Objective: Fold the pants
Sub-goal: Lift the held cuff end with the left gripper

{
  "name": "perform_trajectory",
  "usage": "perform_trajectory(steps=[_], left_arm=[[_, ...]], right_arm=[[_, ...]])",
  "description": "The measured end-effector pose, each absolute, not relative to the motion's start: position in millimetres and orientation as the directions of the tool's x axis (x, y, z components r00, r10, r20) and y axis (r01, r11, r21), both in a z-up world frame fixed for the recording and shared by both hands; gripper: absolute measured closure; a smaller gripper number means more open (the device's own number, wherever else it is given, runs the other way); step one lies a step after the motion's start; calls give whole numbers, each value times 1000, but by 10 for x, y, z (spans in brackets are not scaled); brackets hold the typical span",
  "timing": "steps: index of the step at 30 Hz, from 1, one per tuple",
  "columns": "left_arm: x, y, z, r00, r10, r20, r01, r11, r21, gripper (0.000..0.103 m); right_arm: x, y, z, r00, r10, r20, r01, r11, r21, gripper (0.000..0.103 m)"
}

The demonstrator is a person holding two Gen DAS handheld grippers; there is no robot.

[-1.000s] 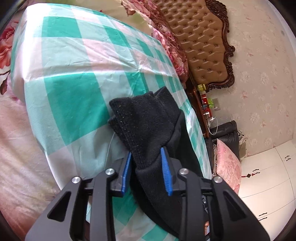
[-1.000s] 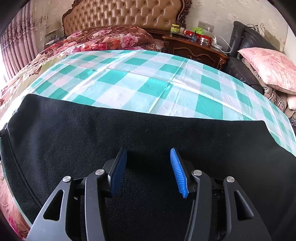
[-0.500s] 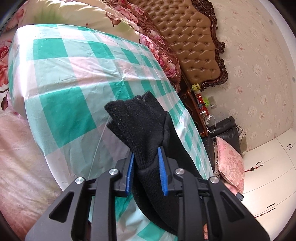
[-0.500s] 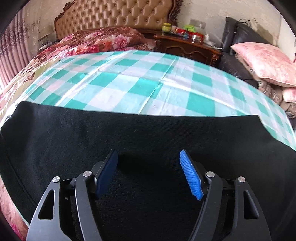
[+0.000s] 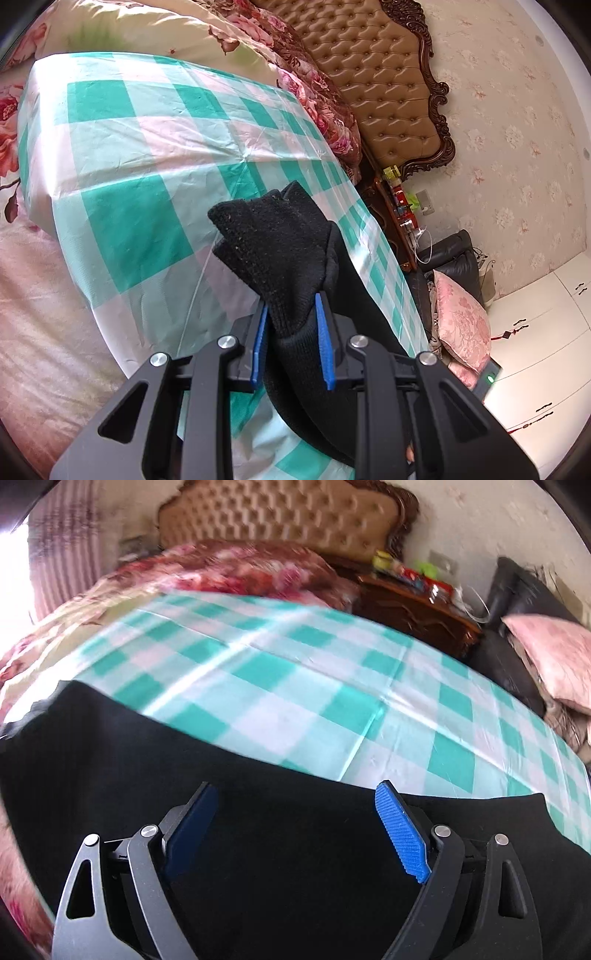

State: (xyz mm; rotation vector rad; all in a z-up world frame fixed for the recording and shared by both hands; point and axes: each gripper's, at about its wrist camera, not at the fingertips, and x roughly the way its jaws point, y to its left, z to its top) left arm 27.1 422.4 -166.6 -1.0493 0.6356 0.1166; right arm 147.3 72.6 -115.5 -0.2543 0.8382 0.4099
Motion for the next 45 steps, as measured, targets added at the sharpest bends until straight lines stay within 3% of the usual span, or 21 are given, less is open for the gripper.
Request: perform_trajectory(steps=[4, 9, 12, 18, 21, 23, 25, 28, 30, 33, 35, 37, 39, 41, 43, 45], left_arm=[[261, 4219, -1680, 814, -197, -547, -389, 514, -765, 79], [273, 4193, -1624, 818, -186, -544, -379, 536, -754, 79], [281, 4184, -1610, 816, -182, -548, -382, 541, -749, 79], [288, 4186, -1605, 817, -183, -547, -381, 541, -750, 79], [305, 4183, -1618, 814, -180, -552, -387, 540, -747, 79], [300, 4190, -1629, 812, -177, -557, -392, 541, -744, 79], [291, 4189, -1629, 812, -178, -556, -391, 541, -745, 79], [286, 4183, -1631, 812, -180, -555, -392, 536, -747, 79], [274, 4176, -1617, 814, -180, -552, -388, 539, -748, 79], [283, 4176, -1625, 814, -179, -553, -388, 540, -747, 79], [284, 4172, -1635, 812, -176, -556, -393, 540, -744, 79], [269, 4170, -1638, 811, -174, -559, -395, 542, -742, 79], [251, 4177, -1638, 811, -178, -558, -395, 537, -745, 79], [244, 4174, -1635, 810, -176, -559, -396, 538, -744, 79], [237, 4177, -1625, 812, -177, -557, -393, 539, -745, 79], [232, 4187, -1620, 814, -178, -554, -388, 543, -745, 79]], right_arm=[[1478, 395, -1196, 520, 305, -798, -389, 916, 97, 18], [1532, -101, -1329, 508, 217, -834, -243, 965, 103, 18], [1672, -415, -1332, 507, 250, -825, -189, 966, 177, 20], [1914, -988, -1068, 610, 46, -791, -10, 999, 50, 20], [1875, -971, -1038, 590, 98, -801, -168, 986, -3, 20], [1805, -713, -1180, 551, 72, -831, -334, 932, -141, 21], [1771, -509, -1295, 597, 13, -802, -405, 868, -287, 22], [2066, -664, -1215, 680, -153, -717, -227, 886, -405, 21], [2168, -889, -1014, 710, -214, -671, -88, 919, -385, 21], [2080, -1056, -805, 726, -34, -687, -166, 961, -223, 21], [2014, -1032, -847, 726, -29, -687, -195, 950, -246, 20], [1969, -877, -1035, 652, 47, -757, -340, 910, -237, 21], [1887, -652, -1214, 672, 4, -740, -404, 840, -362, 22], [2005, -660, -1287, 699, -80, -711, -332, 844, -421, 22], [2138, -883, -1155, 711, -182, -679, -134, 913, -385, 24], [2143, -1084, -987, 734, -124, -668, -81, 960, -268, 24]])
